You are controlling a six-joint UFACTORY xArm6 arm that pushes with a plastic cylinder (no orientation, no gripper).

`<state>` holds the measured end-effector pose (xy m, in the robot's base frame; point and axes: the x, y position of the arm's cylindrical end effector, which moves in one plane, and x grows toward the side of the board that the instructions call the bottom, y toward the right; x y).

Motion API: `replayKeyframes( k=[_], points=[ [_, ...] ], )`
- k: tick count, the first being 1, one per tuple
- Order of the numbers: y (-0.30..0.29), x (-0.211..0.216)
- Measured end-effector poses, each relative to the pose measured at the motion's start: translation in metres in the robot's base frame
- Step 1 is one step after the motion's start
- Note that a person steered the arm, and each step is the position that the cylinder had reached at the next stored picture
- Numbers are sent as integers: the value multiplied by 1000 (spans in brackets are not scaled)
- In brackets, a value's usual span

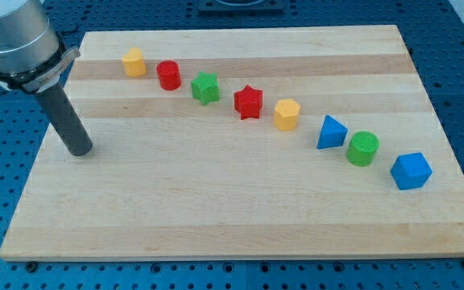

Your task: Move green circle a bit up

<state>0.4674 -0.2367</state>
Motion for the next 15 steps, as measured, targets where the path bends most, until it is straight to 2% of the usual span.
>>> replayKeyframes(
  k=[2,3,7,8,9,11,15],
  points=[
    [-1,-18],
    [8,-7],
    [230,78],
    [268,89],
    [329,90],
    [389,64],
    [396,18]
  ],
)
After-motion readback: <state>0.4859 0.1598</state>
